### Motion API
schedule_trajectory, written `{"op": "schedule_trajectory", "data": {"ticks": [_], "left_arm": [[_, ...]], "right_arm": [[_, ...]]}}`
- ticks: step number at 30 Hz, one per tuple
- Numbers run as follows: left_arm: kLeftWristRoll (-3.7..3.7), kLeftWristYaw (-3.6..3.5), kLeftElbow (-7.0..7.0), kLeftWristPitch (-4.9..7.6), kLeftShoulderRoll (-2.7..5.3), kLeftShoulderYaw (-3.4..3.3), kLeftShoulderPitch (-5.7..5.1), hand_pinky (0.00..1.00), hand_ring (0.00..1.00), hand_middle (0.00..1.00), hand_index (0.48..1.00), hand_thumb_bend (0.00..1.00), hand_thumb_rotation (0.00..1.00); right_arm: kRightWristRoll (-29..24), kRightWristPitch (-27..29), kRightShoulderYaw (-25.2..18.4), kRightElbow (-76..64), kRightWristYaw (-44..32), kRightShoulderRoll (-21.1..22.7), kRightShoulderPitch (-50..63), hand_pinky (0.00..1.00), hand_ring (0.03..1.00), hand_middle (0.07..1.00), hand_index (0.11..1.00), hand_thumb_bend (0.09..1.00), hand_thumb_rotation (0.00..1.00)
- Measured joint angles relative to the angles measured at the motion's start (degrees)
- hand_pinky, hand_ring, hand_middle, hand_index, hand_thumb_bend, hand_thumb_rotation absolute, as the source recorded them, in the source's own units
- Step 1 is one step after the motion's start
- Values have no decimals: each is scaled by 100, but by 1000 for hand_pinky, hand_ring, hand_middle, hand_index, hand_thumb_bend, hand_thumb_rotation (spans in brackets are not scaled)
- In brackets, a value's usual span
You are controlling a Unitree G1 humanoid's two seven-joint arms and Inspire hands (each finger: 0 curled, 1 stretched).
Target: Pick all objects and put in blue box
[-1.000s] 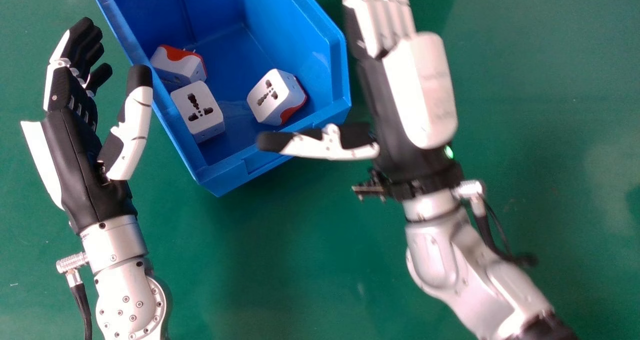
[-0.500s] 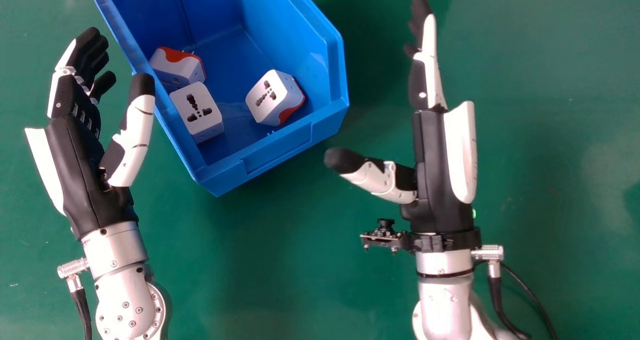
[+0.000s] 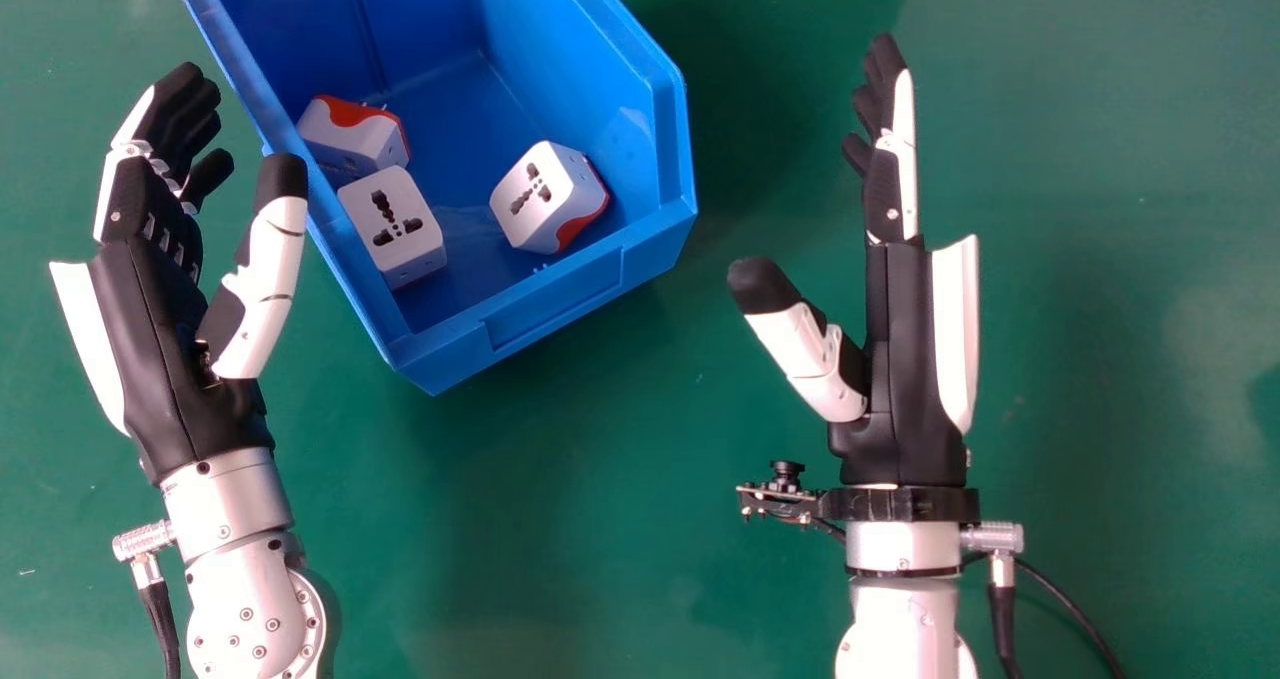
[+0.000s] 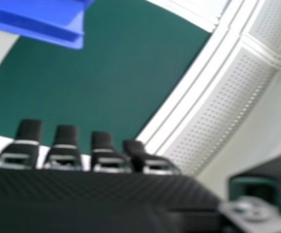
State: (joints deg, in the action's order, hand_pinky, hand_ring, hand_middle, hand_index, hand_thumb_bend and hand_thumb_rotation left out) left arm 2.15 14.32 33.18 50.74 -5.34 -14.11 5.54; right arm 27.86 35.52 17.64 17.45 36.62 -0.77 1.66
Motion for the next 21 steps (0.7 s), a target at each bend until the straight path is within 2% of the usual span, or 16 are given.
{"op": "schedule_trajectory", "data": {"ticks": [4,16,21], "left_arm": [[-9,-40,0,0,-22,-30,0,802,828,819,786,670,465],[-5,-59,13,1,-21,-39,0,799,826,815,781,685,474],[-5,-108,8,0,-21,-40,0,799,827,815,782,687,474]], "right_arm": [[1,0,-11,-2,-12,-39,105,888,938,957,972,680,1000],[179,-4,-110,-2,-38,-130,144,907,946,956,972,672,1000],[277,-74,-112,-2,-33,-163,144,911,948,954,969,662,1000]]}}
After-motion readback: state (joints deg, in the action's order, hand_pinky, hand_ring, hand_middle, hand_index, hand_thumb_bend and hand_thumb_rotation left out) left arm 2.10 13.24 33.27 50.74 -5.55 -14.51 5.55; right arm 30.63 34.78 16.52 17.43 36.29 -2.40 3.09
